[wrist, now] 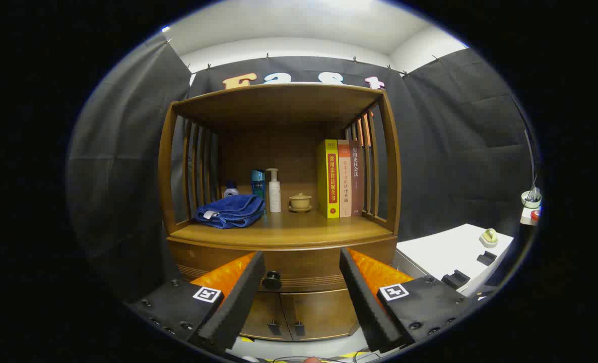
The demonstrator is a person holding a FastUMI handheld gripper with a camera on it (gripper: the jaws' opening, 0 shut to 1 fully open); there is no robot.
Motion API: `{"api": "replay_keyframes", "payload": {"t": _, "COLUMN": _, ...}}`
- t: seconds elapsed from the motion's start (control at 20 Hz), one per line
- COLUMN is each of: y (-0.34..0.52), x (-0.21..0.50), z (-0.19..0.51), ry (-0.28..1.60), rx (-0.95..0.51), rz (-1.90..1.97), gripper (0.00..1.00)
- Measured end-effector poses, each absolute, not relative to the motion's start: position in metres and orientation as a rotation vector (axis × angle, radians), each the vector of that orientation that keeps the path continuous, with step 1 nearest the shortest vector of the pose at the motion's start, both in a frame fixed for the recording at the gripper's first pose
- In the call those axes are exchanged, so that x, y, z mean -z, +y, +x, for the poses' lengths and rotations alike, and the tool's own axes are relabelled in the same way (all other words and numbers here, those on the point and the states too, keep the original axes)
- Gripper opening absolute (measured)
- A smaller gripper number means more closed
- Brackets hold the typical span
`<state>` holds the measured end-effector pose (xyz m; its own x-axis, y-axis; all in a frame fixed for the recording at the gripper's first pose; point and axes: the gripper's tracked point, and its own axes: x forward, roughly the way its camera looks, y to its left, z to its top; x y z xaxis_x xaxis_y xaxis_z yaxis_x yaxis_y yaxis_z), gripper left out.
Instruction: Pull open the drawer, take out the items inside it, and place them on the countertop above the cabinet.
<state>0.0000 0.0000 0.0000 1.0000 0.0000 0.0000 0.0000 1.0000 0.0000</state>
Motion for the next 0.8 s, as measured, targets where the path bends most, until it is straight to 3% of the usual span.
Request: {"api": "replay_keyframes", "payload": {"t": 0.8, "y": 0.0041, "x": 0.0019, "z": 0.002, "ry": 0.011, "rx": 0.005, "rz": -0.002, "gripper": 0.99}}
